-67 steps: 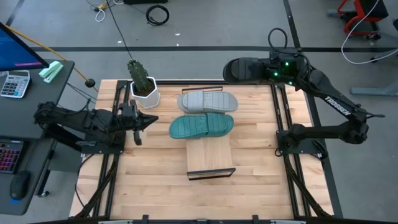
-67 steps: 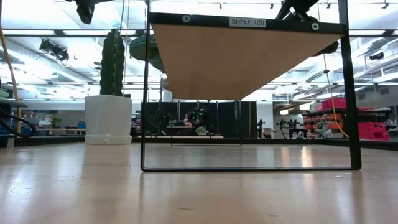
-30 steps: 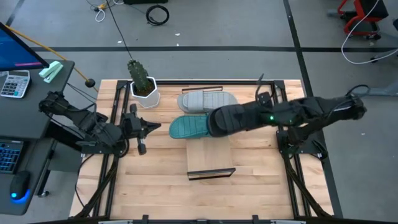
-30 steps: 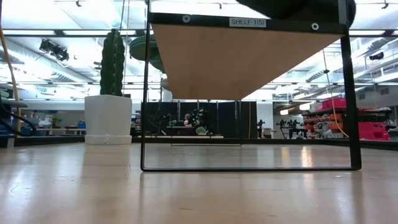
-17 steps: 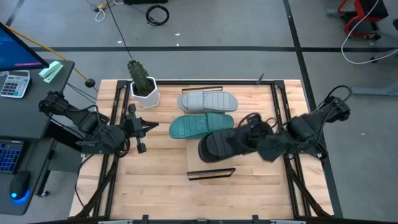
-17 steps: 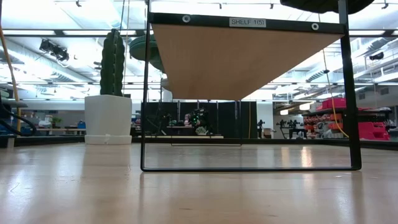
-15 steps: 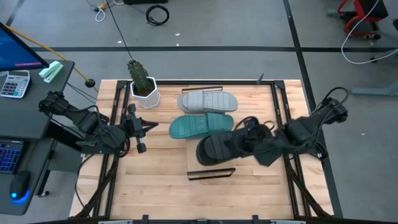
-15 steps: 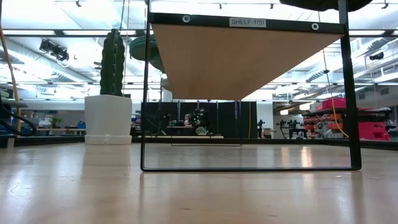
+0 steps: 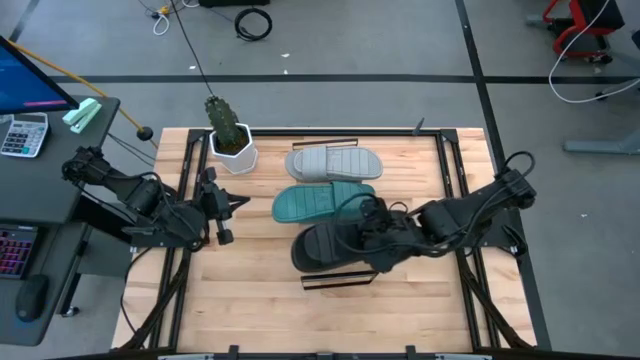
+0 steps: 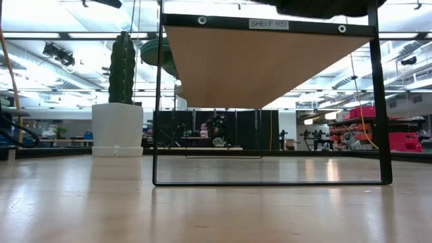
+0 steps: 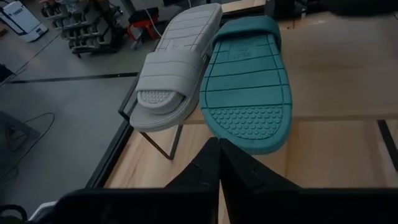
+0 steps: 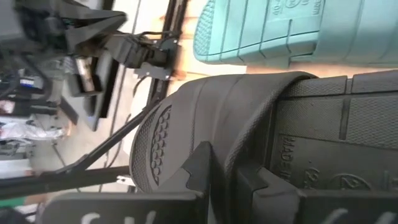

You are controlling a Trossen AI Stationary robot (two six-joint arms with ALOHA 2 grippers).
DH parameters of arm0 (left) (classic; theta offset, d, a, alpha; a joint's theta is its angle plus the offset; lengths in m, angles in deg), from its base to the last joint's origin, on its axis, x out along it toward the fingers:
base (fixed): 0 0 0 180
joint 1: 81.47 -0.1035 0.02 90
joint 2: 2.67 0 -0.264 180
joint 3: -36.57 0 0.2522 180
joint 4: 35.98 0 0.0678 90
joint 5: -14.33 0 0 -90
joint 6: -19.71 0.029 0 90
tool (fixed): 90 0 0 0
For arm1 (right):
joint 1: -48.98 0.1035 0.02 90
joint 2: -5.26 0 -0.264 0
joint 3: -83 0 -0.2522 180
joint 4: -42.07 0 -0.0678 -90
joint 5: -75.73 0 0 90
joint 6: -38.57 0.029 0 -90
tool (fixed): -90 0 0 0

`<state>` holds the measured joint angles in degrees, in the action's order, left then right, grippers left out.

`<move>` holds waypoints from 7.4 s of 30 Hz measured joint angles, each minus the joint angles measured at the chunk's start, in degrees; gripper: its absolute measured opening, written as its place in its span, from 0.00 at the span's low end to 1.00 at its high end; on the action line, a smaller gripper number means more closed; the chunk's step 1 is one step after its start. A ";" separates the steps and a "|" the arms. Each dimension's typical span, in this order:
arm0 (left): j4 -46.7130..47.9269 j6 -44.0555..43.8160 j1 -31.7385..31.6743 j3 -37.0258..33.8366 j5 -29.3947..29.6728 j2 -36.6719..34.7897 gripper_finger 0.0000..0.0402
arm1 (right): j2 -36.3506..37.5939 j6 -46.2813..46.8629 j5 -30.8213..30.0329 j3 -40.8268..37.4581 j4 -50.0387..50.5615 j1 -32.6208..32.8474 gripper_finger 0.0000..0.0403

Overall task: Pick and place slippers onto the shelf
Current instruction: Put the black pair of slippers on the shelf, then return to Home Position

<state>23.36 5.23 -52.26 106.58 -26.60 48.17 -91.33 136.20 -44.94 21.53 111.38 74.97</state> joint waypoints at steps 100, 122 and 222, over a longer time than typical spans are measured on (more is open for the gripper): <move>8.44 -2.82 16.46 0.00 -1.24 -15.98 0.03 | -8.55 7.32 3.79 -0.04 -2.80 -4.46 0.08; 8.44 -2.90 16.46 0.00 -1.26 -15.98 0.06 | -8.58 8.79 5.20 -3.06 -3.75 -4.46 0.10; 9.38 -3.14 16.47 -0.02 -1.40 -15.98 0.02 | -3.94 17.64 0.81 -2.38 12.52 0.51 0.36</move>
<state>32.74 2.09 -35.80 106.56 -28.00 32.18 -95.27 153.84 -44.12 19.14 123.90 75.49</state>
